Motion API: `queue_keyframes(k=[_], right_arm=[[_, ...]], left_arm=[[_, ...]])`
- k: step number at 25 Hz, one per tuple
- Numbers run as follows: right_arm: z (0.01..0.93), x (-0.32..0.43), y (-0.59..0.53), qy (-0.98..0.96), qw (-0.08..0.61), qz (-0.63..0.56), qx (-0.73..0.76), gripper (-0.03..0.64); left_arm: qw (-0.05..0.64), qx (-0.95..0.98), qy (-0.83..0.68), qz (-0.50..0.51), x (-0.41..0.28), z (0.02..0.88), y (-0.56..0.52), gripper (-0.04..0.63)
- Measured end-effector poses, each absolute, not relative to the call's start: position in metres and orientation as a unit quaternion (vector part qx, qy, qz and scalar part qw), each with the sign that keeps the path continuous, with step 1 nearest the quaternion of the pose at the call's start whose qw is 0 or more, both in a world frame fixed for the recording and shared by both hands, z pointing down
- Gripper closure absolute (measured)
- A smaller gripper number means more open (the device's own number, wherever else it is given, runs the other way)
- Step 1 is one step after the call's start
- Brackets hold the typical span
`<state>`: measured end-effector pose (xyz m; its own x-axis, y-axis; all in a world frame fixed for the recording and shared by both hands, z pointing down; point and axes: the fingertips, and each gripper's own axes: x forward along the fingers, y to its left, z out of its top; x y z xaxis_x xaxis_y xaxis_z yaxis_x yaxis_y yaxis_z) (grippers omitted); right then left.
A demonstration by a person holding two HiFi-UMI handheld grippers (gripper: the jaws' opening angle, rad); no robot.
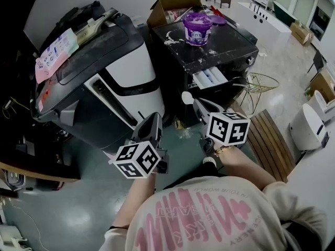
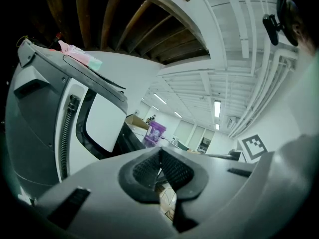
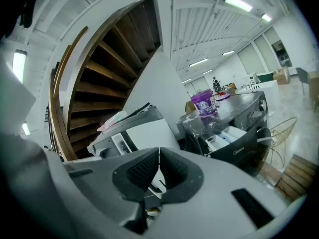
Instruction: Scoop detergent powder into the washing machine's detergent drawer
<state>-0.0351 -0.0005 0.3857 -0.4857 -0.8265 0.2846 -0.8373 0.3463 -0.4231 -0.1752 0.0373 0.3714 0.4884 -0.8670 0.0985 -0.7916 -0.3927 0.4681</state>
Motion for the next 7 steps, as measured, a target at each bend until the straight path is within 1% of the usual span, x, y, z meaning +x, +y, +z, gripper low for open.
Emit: queue_keyframes(k=[7], right_arm=[[0.3918,-0.0307,0.0039,-0.818,0.02,0.263,0.51,0.612]], left_arm=[[0.227,0.838,-0.491,-0.078,-0.1681,0.3708,0.0353,0.594]])
